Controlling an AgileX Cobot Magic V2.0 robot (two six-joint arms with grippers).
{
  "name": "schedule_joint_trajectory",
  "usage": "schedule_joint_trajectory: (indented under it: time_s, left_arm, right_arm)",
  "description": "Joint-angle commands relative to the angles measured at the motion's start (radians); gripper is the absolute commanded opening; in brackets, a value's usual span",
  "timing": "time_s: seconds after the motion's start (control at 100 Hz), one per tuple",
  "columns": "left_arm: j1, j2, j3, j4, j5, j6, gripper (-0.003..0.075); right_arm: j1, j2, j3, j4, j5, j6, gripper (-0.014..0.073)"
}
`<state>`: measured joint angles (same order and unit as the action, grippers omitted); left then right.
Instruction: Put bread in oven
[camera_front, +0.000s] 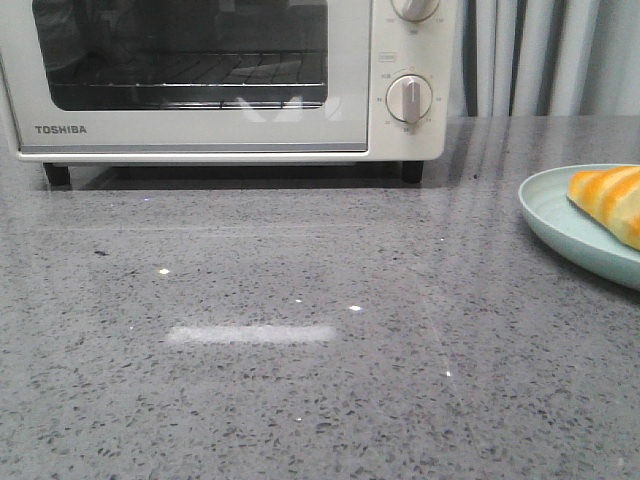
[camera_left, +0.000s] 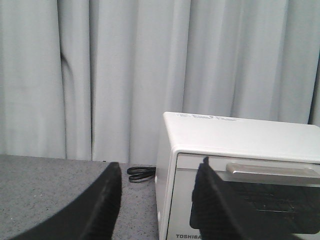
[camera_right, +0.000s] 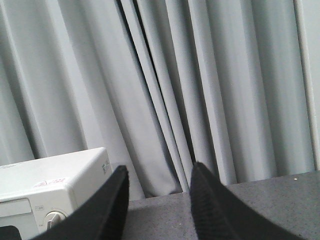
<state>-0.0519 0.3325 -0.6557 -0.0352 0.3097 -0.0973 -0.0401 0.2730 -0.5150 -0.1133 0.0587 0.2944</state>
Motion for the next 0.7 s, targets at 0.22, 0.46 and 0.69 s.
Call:
schedule_joint_trajectory:
  time_s: [0.22, 0.46, 0.69]
  left_arm:
    - [-0.010, 0.165, -0.201, -0.359, 0.075, 0.379, 0.0293]
    - [-0.011, 0.215, -0.250, -0.537, 0.136, 0.542, 0.0193]
    - [-0.072, 0.268, -0.252, -0.690, 0.140, 0.700, 0.0188]
  right_arm:
    - [0.150, 0.178, -0.208, -0.011, 0.030, -0.024, 0.0155]
    - [0.380, 0.263, -0.242, -0.064, 0.030, -0.025, 0.0140]
    - [0.473, 0.314, -0.242, -0.109, 0.026, -0.025, 0.0114]
